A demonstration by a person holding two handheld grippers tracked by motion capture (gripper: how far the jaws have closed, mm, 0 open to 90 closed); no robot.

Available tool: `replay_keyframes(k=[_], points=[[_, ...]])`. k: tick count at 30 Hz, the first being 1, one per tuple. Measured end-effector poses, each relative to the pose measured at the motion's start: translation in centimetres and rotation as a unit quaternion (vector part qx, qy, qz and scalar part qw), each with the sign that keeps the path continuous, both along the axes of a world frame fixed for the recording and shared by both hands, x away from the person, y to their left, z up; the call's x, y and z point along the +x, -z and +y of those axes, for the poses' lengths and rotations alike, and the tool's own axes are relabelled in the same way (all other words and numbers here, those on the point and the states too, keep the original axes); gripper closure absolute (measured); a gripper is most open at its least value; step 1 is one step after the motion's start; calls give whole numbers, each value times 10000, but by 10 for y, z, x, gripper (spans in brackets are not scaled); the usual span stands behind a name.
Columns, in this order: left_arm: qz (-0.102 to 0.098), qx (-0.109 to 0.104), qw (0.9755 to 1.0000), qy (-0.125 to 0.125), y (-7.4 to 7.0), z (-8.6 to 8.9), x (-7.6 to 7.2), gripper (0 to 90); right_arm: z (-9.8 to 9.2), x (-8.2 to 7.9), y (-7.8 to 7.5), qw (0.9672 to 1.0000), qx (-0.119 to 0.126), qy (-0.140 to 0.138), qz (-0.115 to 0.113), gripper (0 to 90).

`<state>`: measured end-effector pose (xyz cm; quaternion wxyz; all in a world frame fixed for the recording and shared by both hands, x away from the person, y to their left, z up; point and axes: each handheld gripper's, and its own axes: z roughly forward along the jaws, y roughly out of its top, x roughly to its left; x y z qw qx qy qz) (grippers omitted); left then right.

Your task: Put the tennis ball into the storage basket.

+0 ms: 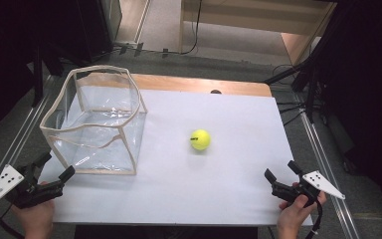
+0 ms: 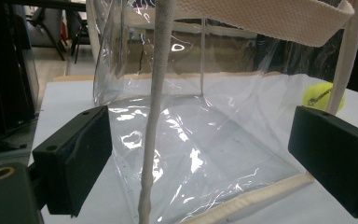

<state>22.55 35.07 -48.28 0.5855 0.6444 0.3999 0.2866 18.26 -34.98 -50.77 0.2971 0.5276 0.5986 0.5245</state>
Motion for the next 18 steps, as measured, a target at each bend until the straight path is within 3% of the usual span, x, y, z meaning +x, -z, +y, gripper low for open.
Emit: replay_keyframes(k=[5,10,18], points=[[2,6,10000,-3,0,0,0,65,1,1,-1,10000,-44,-9,-10,0],[4,54,10000,2,0,0,-1,65,7,4,-7,9996,-262,-77,26,0],[1,100,9999,12,1,-2,-1,65,21,17,-20,9980,-529,-192,287,0]])
